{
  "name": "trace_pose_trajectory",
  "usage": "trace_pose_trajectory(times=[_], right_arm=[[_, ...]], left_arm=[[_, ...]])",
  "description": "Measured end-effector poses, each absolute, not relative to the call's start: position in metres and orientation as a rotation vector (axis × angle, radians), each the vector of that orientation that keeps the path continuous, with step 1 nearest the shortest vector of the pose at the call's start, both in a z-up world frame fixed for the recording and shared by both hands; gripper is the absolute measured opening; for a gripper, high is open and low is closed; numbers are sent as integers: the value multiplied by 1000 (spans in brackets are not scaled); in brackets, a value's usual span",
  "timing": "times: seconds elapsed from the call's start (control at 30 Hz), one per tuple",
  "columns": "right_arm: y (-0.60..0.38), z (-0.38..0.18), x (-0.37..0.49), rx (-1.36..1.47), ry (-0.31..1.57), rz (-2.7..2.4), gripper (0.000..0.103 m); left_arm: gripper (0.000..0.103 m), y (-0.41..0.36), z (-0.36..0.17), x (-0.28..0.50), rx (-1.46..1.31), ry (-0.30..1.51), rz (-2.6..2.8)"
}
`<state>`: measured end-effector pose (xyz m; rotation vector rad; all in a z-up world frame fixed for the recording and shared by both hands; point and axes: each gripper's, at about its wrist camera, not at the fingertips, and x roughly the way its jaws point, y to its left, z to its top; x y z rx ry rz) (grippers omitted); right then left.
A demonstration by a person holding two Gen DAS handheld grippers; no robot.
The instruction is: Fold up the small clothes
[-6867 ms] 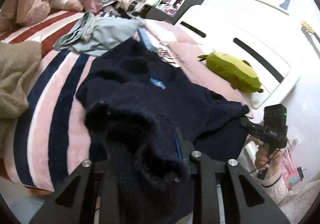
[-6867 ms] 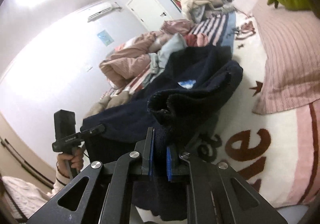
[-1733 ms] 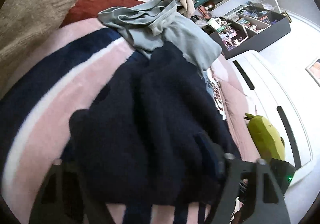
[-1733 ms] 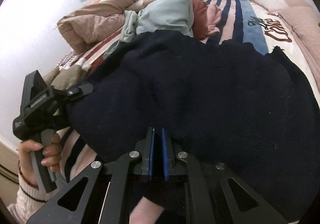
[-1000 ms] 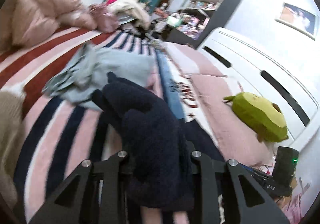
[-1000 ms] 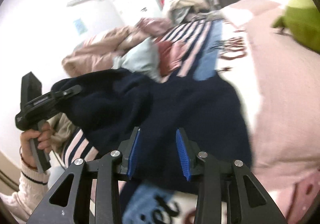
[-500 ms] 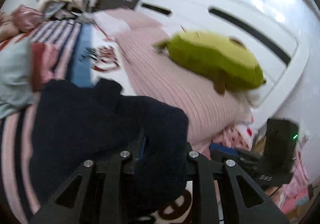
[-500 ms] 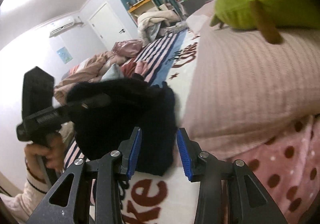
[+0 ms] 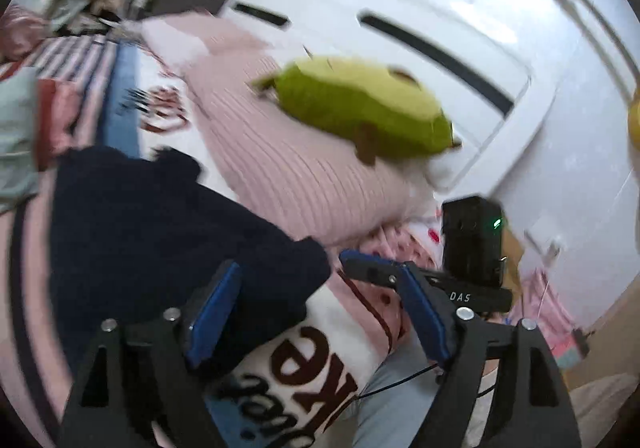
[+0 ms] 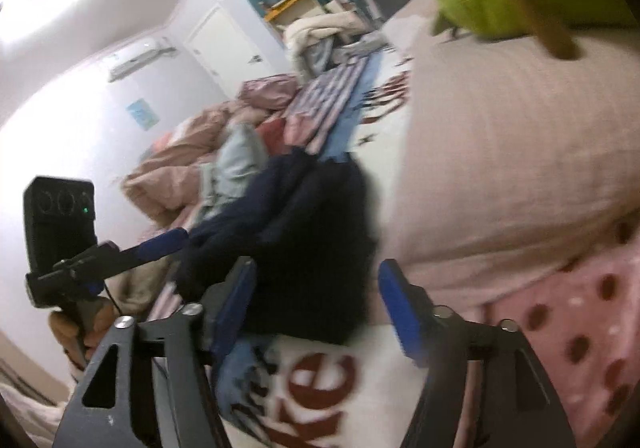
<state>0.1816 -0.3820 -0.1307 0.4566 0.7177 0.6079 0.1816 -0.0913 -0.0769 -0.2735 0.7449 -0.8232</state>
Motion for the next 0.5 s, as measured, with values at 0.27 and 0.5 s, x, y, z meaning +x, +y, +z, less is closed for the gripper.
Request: trace_pose_trajectory(times=[0.27,0.5], right_arm=[[-308,-140,213,535,823,764,87],[-281,-151,240,585,881,627,23]], left_arm=[[80,1,-95,170,-329,736,-567],[80,36,-126,172,-421,764,-533]])
